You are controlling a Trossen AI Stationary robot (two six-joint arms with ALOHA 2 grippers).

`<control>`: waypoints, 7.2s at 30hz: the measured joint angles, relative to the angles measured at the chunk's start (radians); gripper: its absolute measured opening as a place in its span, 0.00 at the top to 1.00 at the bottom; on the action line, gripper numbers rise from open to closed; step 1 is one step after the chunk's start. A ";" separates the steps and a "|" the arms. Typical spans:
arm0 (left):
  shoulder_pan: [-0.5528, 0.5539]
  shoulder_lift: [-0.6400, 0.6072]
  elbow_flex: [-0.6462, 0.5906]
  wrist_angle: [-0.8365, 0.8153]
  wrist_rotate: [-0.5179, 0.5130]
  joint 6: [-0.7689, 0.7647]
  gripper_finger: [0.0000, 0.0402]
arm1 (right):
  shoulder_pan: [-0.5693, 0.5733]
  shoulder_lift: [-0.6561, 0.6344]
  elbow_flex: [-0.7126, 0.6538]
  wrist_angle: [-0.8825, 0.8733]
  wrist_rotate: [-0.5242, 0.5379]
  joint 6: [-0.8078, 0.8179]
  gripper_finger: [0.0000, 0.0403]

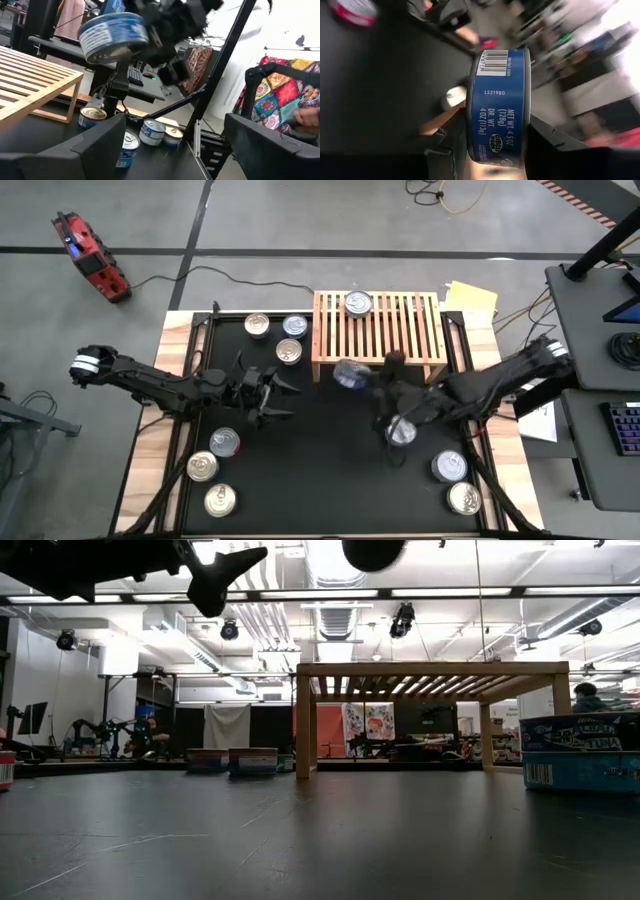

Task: Stack canned seafood by type on shelf
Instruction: Put the blue tuna can on the shelf, then put the blue-pink tuna can on the shelf

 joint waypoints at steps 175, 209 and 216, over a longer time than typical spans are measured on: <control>0.011 0.061 0.032 -0.110 -0.092 0.041 0.20 | -0.751 0.075 0.126 -0.659 -0.493 0.722 0.98; 0.012 0.063 0.032 -0.251 -0.102 -0.024 0.20 | -0.371 0.016 0.125 -0.531 -0.405 0.716 0.98; 0.012 0.054 0.051 -0.471 -0.102 -0.072 0.20 | -0.345 0.016 0.102 -0.553 -0.378 0.765 0.98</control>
